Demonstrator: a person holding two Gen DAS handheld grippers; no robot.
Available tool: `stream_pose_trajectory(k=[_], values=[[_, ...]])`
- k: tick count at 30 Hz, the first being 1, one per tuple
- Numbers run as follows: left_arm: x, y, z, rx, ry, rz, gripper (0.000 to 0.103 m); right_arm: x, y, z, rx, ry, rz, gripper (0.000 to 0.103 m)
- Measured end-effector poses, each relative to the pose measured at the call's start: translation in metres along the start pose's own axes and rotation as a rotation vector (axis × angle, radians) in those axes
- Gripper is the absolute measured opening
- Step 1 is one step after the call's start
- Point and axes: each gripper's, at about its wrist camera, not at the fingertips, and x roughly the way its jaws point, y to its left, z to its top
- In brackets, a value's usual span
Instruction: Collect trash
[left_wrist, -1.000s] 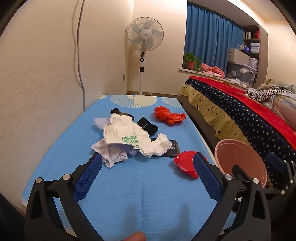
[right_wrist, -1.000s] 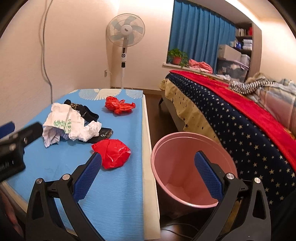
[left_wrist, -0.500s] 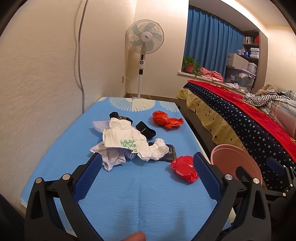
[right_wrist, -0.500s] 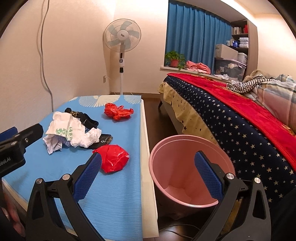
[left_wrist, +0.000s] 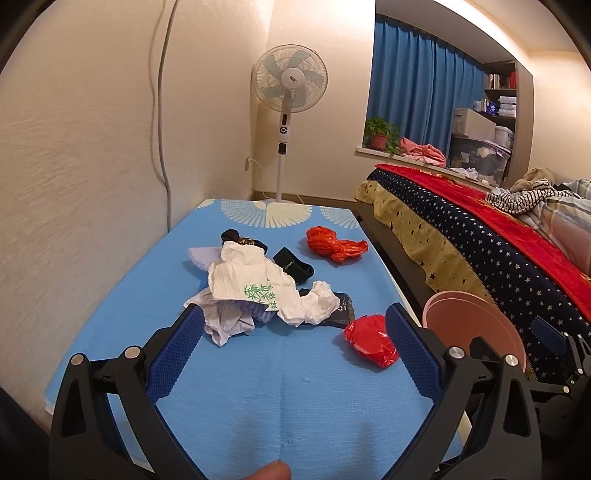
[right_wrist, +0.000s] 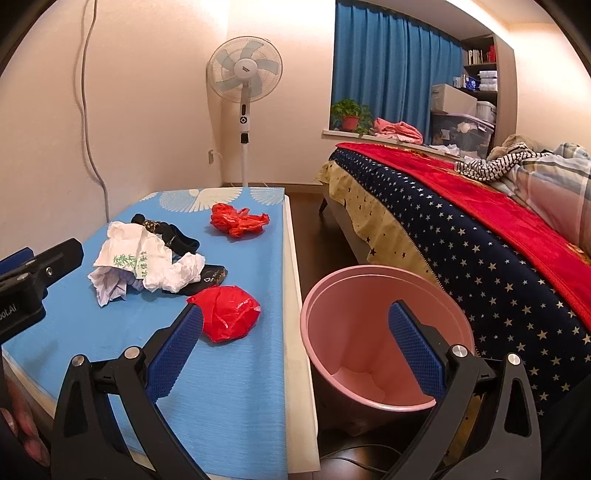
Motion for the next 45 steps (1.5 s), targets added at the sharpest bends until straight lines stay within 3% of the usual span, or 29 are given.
stream_pose_trajectory(k=[20, 28, 40, 45], values=[[0.017, 0.016, -0.003, -0.015, 0.013, 0.089, 0.095, 0.046, 0.008, 0.012, 0.093, 0.03, 0.084, 0.097], [0.036, 0.031, 0.006, -0.04, 0.024, 0.14, 0.095, 0.087, 0.019, 0.008, 0.126, 0.124, 0.12, 0.087], [0.106, 0.055, 0.014, -0.14, 0.103, 0.176, 0.088, 0.149, 0.032, -0.004, 0.154, 0.311, 0.166, 0.087], [0.135, 0.063, 0.01, -0.179, 0.166, 0.169, 0.084, 0.156, 0.038, -0.004, 0.134, 0.339, 0.171, 0.088]])
